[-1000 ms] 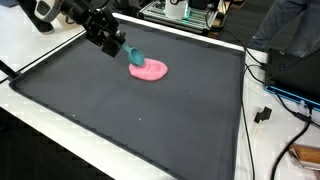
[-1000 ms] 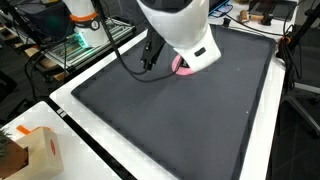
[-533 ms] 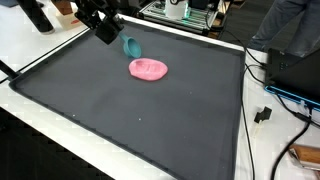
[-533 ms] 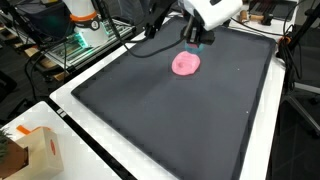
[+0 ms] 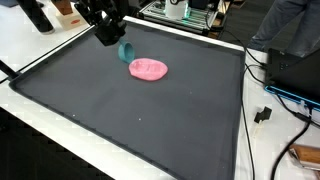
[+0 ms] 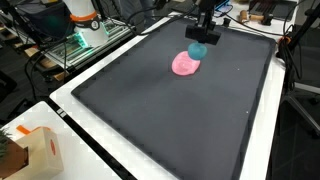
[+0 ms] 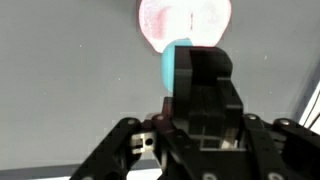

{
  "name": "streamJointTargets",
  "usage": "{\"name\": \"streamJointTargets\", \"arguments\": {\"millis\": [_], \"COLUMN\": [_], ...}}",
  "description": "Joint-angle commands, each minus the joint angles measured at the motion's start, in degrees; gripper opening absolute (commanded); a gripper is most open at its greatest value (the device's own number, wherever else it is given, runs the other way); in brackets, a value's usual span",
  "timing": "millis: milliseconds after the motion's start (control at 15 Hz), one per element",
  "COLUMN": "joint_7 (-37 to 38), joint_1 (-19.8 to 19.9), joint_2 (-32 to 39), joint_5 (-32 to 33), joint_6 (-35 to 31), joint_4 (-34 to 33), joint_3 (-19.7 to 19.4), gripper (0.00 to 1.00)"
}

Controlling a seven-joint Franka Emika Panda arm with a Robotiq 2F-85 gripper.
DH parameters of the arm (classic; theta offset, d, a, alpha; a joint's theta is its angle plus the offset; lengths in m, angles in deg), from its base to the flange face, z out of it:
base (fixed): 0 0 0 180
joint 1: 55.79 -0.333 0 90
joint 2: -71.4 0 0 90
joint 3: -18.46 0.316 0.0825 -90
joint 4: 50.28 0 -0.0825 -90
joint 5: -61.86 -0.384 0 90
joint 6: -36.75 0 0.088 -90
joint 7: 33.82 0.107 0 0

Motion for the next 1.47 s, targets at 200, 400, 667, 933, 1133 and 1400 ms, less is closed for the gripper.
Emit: {"name": "streamJointTargets", "arguments": {"millis": [200,400,667,933,1133,1400], "joint_7": [10.7,13.5,14.8,13.2,13.2,13.2], "joint_1": [-2.9,-3.5,-3.6,-3.1,-3.1,-3.1], "joint_2": [-2.6,-2.5,-2.5,-0.8,-0.8,-0.8], "joint_5": [11.4,14.2,14.3,13.3,13.3,13.3], "joint_6": [-2.6,-1.4,0.0,0.2,0.3,0.3], "joint_4": [4.2,4.5,4.3,2.5,2.5,2.5], "joint_3": [0.1,0.2,0.6,1.0,1.0,1.0], "gripper": [0.25,0.25,0.25,0.5,0.5,0.25]}}
